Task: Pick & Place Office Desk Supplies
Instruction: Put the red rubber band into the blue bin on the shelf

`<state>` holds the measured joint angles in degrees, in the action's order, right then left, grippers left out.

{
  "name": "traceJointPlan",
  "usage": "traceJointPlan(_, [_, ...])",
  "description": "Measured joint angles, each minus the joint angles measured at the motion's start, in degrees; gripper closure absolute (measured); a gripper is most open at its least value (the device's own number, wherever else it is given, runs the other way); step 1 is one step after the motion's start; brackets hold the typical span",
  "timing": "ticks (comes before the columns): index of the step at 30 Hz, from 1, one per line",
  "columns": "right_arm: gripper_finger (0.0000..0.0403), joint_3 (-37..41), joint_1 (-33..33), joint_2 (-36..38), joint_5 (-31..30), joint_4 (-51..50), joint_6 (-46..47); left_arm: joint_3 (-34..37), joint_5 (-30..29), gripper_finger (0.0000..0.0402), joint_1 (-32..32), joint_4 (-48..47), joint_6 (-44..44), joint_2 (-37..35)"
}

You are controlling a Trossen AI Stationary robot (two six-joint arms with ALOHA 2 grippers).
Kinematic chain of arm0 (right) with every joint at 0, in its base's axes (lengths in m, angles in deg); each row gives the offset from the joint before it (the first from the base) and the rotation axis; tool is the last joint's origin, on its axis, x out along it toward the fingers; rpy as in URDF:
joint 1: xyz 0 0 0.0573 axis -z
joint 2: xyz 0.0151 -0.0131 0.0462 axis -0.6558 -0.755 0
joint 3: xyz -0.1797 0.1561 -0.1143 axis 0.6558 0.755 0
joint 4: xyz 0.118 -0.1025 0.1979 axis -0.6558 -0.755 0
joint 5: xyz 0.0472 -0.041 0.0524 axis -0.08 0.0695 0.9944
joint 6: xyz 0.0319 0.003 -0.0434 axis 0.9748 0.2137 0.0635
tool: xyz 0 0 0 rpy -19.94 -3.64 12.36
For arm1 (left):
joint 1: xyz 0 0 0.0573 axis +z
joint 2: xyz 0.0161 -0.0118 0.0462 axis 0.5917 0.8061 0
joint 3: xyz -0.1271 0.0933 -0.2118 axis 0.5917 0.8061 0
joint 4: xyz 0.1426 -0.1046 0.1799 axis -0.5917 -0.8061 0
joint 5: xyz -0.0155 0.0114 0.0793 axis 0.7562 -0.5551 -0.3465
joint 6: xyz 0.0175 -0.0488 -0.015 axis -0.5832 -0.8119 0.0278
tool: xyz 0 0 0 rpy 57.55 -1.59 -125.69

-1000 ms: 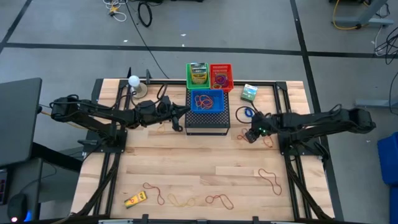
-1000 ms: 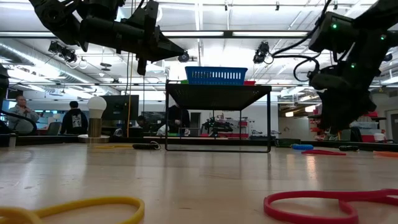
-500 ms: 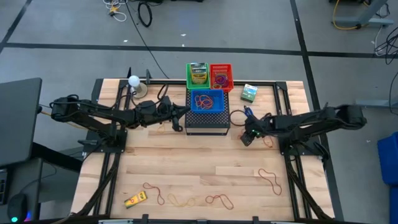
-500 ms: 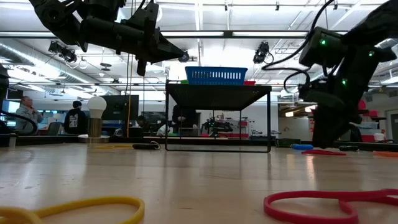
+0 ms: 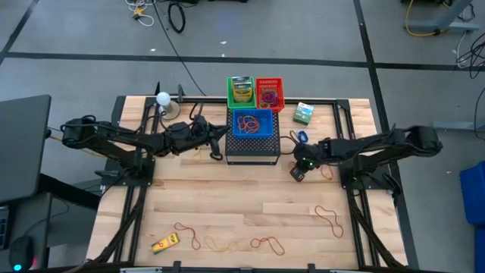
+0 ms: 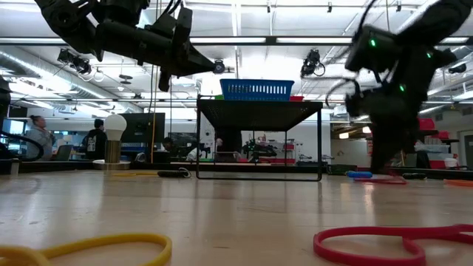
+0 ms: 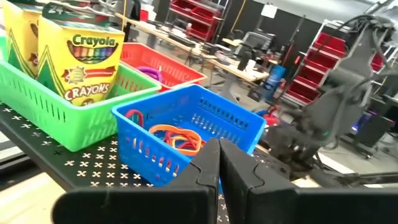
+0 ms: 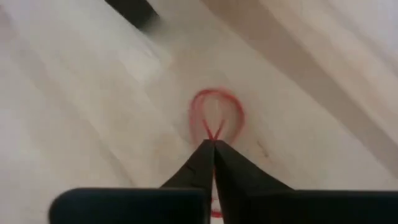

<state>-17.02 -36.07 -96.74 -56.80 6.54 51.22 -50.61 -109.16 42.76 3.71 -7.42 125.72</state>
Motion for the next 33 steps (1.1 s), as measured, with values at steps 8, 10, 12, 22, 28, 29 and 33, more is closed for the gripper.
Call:
traceJointPlan(8, [0.0399, -15.67, -5.10, 4.05, 1.91, -15.19, -2.11, 0.00, -0.09, 0.0391, -0.02, -0.11, 0.58, 0.00])
traceJointPlan(10, [0.0398, -21.53, -6.92, 4.46, 1.73, -19.12, -2.68, 0.00, -0.11, 0.0392, -0.02, -0.11, 0.96, 0.00])
traceJointPlan(12, [0.0398, -27.51, -8.31, 4.52, 1.70, -23.00, -3.52, 0.00, -0.09, 0.0392, -0.02, -0.09, 0.95, 0.00])
traceJointPlan(22, [0.0401, -42.74, -9.18, 3.47, -8.56, -23.72, -6.87, 0.00, 1.33, 0.0392, -0.11, 0.07, 0.59, 0.00])
traceJointPlan(28, [0.0402, -43.49, -3.39, 0.17, -11.38, -10.32, -12.14, 0.00, 1.24, 0.0392, -0.02, 0.18, 3.28, -0.02])
traceJointPlan(29, [0.0402, -43.49, -2.28, -0.80, -11.56, -7.77, -13.15, 0.00, 1.33, 0.0392, -0.03, 0.21, 3.61, -0.01])
traceJointPlan(33, [0.0402, -43.49, 1.78, -5.35, -14.39, 0.51, -16.38, 0.00, 1.37, 0.0392, -0.04, 0.38, 4.39, -0.02])
